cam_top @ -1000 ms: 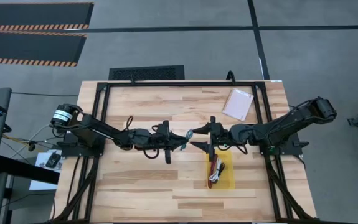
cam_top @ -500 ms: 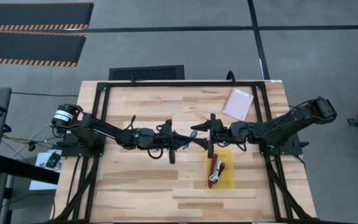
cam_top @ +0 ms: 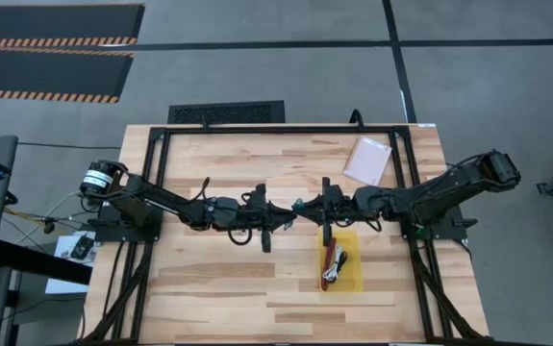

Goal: Pick and place USB-C Cables
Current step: Put the black blue cable charger into the yellow bin

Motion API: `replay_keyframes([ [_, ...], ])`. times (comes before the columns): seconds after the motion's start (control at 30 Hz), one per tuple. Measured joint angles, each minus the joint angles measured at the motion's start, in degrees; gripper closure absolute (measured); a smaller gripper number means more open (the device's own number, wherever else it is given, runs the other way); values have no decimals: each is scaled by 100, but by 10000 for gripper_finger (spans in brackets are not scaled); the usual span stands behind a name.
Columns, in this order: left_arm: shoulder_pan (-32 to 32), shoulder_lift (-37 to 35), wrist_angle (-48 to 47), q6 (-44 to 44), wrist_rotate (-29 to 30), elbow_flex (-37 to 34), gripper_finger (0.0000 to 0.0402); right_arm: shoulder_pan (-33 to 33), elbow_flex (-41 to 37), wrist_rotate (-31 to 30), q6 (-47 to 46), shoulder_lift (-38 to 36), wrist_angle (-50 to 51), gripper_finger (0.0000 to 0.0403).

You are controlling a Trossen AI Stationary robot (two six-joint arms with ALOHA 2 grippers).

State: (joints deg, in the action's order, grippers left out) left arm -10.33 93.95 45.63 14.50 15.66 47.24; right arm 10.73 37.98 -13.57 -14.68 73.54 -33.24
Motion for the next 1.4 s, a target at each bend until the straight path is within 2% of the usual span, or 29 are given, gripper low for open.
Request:
replay_keyframes([
  [0.17,-2,0,-62,63,-8,0,388,6,0,-3,-41,0,22,392],
  [0.33,-30,-69,-586,207,-16,0,340,-99,-1,-31,200,-435,601,394],
  [0.57,-78,-219,-1301,648,-430,-4,250,-449,36,-218,701,-1875,2469,400],
  [0.73,-76,-219,-1734,1012,-788,-4,229,-252,556,-34,1719,-2457,4773,400],
  [0.87,-79,-219,-2070,1084,-763,-4,230,403,1057,176,2524,-2302,5741,400],
  [1.07,-76,-219,-2070,1154,-741,-4,237,1413,1609,169,3285,-1454,6675,400],
  [1.23,-76,-219,-2111,1190,-741,-4,239,2023,1913,167,3465,-687,7248,399],
  [1.4,-76,-219,-2199,1191,-739,-4,239,2548,2231,121,3502,22,7333,400],
])
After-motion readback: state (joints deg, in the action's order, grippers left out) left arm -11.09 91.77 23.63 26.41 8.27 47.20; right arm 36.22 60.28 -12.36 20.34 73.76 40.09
